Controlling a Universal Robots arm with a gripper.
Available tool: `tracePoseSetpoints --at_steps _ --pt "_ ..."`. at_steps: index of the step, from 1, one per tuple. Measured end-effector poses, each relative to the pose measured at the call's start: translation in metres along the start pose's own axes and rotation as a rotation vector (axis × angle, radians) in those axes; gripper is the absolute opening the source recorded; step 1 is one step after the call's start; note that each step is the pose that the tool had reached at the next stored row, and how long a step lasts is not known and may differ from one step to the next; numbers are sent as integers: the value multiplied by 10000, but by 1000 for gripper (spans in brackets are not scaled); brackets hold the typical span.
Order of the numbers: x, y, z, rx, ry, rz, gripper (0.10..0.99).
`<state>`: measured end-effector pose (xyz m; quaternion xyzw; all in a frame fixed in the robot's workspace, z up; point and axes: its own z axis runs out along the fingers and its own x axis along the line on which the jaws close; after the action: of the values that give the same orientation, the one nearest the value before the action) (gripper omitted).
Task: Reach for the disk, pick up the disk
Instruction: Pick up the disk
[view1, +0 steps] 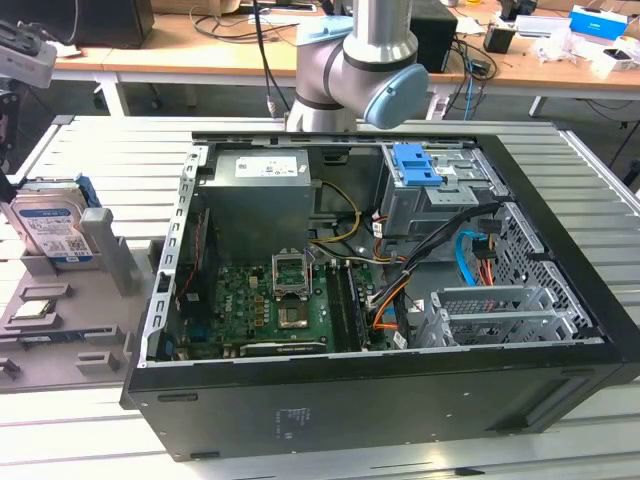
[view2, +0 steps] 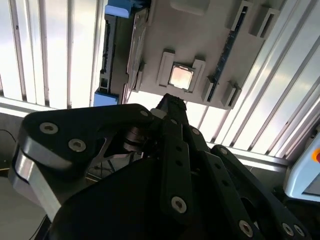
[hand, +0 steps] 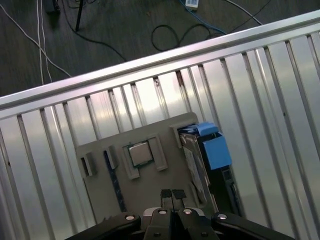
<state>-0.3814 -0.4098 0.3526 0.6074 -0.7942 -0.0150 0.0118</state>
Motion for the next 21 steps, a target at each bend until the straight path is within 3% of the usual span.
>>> tracePoseSetpoints --at_steps 16,21 --pt "0 0 0 2 58 -1521 106" --pt "0 0 0 1 60 -1578 106"
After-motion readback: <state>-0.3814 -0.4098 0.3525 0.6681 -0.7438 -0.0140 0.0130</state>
